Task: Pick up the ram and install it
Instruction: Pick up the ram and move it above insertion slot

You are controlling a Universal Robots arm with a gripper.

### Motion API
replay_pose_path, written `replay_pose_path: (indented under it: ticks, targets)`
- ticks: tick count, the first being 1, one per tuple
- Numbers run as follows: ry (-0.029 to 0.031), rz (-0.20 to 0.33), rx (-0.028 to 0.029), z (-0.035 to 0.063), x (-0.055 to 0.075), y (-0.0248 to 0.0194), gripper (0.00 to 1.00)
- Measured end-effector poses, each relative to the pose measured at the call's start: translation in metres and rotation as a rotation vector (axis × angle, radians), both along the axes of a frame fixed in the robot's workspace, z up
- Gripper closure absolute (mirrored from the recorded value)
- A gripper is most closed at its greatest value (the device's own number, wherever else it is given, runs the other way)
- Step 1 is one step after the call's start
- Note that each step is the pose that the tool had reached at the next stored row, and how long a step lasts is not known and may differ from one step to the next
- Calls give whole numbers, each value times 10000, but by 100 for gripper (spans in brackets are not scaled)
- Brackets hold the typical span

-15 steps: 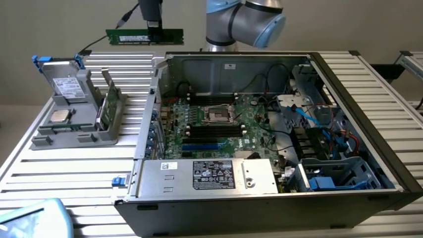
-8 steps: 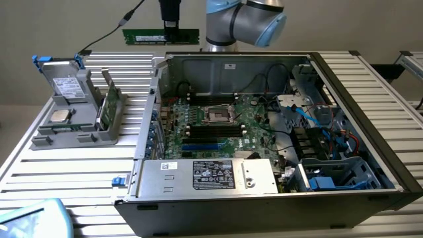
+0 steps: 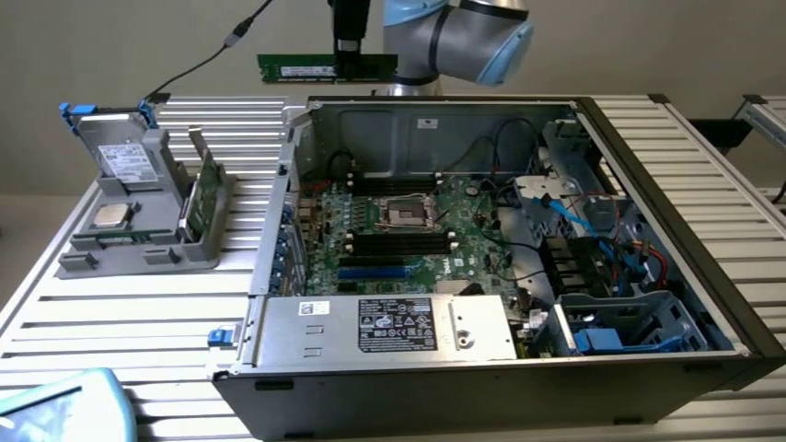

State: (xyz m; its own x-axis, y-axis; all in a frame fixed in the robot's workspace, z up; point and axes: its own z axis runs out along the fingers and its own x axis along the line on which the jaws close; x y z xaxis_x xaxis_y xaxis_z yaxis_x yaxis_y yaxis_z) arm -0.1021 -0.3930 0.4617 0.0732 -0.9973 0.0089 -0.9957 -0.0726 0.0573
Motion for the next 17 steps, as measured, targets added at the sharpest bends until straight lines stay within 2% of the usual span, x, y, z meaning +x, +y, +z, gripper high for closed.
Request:
replay_pose_path:
  ticks: [17]
  targets:
    - [0, -48, 0, -48, 619, 17, 86]
